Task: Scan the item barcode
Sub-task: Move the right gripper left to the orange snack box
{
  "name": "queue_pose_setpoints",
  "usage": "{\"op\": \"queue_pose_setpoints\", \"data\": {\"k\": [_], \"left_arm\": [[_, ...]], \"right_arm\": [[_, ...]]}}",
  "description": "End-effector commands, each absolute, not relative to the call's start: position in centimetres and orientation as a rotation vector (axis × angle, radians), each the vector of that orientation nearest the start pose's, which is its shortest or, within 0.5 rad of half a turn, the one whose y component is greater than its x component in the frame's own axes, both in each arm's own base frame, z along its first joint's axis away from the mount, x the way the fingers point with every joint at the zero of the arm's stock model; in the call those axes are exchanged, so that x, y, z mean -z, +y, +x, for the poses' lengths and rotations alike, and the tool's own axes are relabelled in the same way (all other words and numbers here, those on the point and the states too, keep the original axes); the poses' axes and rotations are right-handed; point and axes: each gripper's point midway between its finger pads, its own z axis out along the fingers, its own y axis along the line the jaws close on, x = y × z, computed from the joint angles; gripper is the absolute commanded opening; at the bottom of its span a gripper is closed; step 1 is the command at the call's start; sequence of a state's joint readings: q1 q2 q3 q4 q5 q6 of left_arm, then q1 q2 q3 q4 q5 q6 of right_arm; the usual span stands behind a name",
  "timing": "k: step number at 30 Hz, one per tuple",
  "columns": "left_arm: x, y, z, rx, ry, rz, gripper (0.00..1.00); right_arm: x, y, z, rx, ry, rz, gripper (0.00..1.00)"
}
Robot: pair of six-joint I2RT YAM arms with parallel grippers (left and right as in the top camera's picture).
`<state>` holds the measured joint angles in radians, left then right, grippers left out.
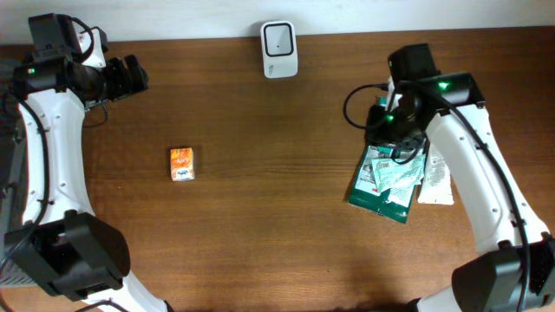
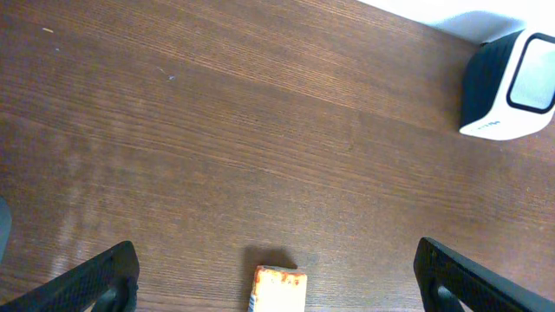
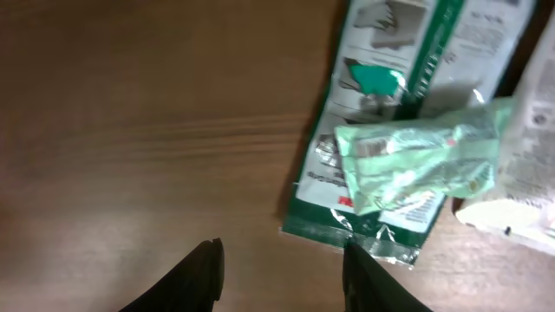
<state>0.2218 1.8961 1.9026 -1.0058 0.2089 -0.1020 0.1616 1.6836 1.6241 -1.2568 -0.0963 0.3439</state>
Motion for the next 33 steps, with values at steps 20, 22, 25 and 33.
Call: {"op": "queue_pose_setpoints", "data": {"k": [20,22,25,33], "left_arm": [[-21.7,7.1,47.6,0.23,2.539,-0.344,0.99],[-21.7,7.1,47.6,0.23,2.539,-0.344,0.99],[-21.7,7.1,47.7,0.23,2.539,-0.344,0.99],[-21.7,7.1,47.6,0.23,2.539,-0.344,0.99]], "right_arm": [[-18.6,32.4,39.0,-0.968,2.583,-0.294,0.41],[-17.8,36.0,39.5,-1.11,2.53,-0.317,0.41],[-14.4,40.7,39.8,-1.209,2.543,-0.34,0.41],[-8.0,46.5,40.9,-1.048,2.558,-0.457,0.42]]}}
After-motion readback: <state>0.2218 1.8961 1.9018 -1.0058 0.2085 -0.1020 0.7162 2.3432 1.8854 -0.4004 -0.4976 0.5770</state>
